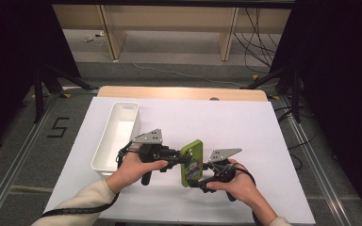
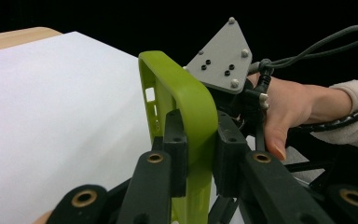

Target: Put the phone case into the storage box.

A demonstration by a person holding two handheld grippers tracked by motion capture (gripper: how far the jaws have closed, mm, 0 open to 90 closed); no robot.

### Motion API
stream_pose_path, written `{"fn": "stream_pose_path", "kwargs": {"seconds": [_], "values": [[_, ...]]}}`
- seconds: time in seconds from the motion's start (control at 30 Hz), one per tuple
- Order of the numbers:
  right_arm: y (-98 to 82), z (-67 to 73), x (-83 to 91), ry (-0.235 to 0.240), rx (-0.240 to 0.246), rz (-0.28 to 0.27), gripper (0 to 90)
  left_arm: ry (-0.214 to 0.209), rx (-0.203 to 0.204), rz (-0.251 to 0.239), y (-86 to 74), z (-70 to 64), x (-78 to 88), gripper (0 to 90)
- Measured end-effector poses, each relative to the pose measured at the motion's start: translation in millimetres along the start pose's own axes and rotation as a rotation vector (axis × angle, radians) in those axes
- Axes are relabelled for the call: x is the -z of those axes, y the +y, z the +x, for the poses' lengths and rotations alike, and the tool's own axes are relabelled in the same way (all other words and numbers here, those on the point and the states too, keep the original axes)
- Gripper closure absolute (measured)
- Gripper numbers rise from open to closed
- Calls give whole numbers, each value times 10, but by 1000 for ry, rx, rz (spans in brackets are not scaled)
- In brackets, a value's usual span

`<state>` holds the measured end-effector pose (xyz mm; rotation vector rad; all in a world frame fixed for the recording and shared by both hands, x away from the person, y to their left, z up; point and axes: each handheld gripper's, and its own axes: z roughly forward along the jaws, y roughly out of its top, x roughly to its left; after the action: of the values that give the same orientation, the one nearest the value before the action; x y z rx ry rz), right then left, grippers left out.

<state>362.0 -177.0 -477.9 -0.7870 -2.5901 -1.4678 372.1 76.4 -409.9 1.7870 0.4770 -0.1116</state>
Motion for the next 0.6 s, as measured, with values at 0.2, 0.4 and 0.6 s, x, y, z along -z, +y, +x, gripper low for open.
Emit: {"fn": "stream_pose_path", "kwargs": {"seconds": [0.2, 0.4, 0.6], "values": [[6, -2, 6, 4, -4, -13, 327, 5, 0, -5, -6, 4, -10, 778], [4, -13, 34, 3, -14, -13, 430, 19, -8, -21, 5, 4, -8, 779], [8, -28, 62, 0, -16, -10, 534, 42, -17, -34, 9, 14, 4, 775]]}}
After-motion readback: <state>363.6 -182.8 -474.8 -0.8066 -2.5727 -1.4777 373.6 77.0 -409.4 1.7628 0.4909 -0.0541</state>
